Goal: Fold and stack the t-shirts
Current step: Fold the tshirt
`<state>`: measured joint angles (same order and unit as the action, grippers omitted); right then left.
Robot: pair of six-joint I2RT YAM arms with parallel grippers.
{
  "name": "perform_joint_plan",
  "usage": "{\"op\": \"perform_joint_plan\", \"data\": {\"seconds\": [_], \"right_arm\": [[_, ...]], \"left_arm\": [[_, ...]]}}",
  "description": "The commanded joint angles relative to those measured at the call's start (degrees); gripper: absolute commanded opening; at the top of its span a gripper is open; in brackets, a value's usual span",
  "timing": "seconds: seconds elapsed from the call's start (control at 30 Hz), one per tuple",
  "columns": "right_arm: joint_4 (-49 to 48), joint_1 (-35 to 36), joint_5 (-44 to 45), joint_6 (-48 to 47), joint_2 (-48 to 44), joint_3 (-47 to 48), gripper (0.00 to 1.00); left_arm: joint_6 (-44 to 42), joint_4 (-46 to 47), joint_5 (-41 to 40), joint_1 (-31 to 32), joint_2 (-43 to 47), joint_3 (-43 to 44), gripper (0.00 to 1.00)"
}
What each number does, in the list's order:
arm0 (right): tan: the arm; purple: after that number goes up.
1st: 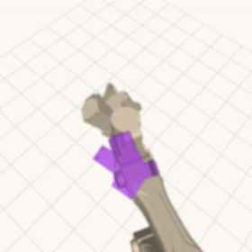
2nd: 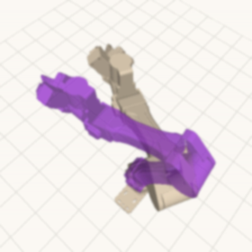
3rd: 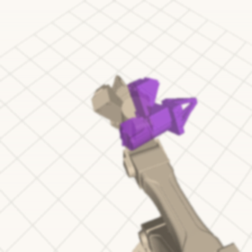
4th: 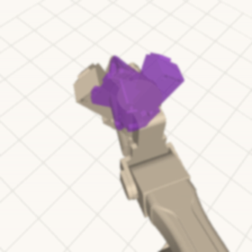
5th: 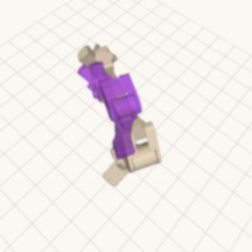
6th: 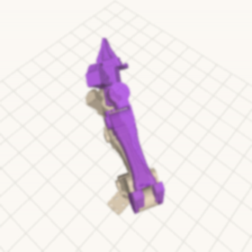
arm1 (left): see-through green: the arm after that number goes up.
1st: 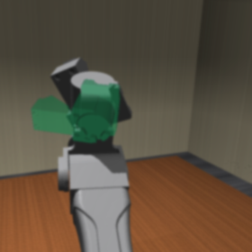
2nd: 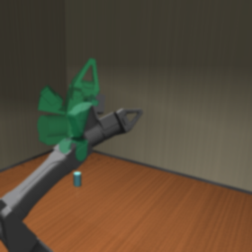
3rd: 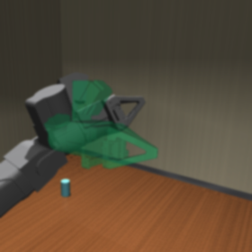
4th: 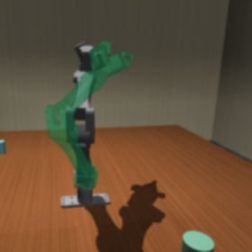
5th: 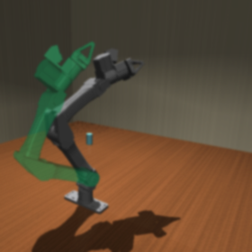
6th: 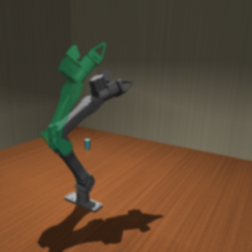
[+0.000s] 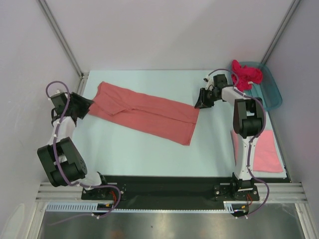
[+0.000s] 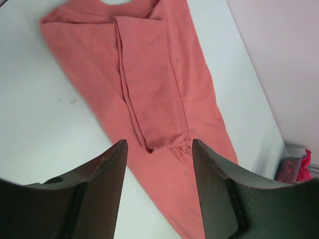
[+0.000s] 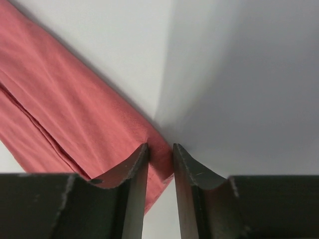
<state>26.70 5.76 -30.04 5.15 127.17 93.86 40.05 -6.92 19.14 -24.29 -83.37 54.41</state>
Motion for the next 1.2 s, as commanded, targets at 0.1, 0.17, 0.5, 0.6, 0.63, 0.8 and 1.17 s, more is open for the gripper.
{"op": "perform_joint_plan", "data": {"seconds": [0.1,0.17,0.5,0.6,0.63,0.8,1.17], "right_arm": [[2.74,0.13,4.02,1.53,-2.28,-4.04,0.16],[2.31,0.04,5.69,3.2,-4.2,-6.58,0.06],[-2.78,-1.63,21.85,16.19,-19.75,-29.04,0.0],[-4.28,-1.72,27.22,18.57,-28.54,-38.18,0.0],[-4.55,-1.72,28.1,19.28,-33.61,-40.32,0.0],[-1.48,-1.45,29.95,23.41,-49.28,-49.82,0.02],[3.02,-1.8,35.4,25.62,-65.56,-54.85,0.32]], "left_arm": [[-0.94,-0.29,2.4,0.3,3.92,-0.54,0.61],[-1.38,-0.38,3.27,0.3,4.1,-0.36,0.61],[-4.63,-3.89,7.49,2.49,2.16,3.15,0.6],[-5.77,-4.59,8.37,3.64,1.11,3.42,0.6],[-6.12,-4.94,8.37,4.34,0.93,3.42,0.6],[-6.13,-5.65,6.44,4.43,-2.49,5.95,0.6],[-6.13,-7.59,8.38,5.84,-16.91,15.72,0.6]]}}
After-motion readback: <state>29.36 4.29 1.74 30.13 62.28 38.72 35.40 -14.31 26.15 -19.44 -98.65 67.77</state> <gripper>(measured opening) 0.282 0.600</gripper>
